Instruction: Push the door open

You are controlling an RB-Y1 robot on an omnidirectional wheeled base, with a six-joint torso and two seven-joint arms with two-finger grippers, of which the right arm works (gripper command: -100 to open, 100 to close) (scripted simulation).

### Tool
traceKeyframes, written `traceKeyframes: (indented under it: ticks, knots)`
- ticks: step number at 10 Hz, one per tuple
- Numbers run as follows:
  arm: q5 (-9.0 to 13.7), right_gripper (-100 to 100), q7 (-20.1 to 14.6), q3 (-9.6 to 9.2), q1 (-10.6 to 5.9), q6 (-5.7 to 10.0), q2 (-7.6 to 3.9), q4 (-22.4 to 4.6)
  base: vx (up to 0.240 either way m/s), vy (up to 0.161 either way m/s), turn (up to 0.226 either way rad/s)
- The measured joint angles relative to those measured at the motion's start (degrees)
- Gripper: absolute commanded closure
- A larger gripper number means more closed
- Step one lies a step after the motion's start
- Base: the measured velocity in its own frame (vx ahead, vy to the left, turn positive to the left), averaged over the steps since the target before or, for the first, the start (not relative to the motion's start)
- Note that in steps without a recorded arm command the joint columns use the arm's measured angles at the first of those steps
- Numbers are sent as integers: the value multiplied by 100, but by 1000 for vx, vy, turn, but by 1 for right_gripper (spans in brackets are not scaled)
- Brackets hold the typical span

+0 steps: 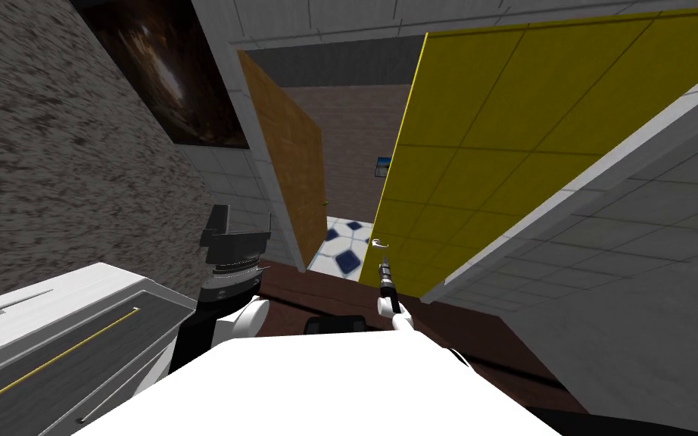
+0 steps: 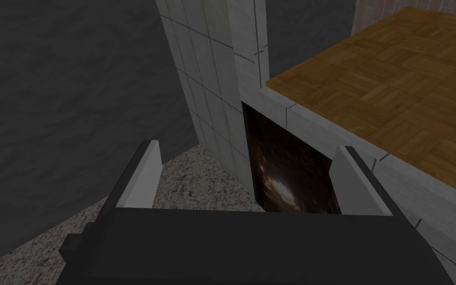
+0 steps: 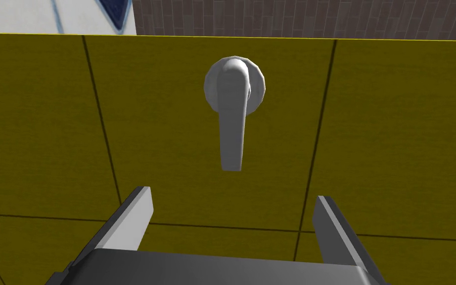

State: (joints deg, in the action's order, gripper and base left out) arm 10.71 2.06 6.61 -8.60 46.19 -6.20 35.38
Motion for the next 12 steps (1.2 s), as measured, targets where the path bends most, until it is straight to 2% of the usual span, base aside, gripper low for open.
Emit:
traceKeyframes:
  ticks: [9,10,12]
  knots:
    - [39,-100,13,78,1,58,-9,-85,175,-50,24]
    - [40,100,13,80,-2,62,-11,-87,-10,2,-4]
    - [36,100,18,82,-15,63,-32,-75,-20,3,5]
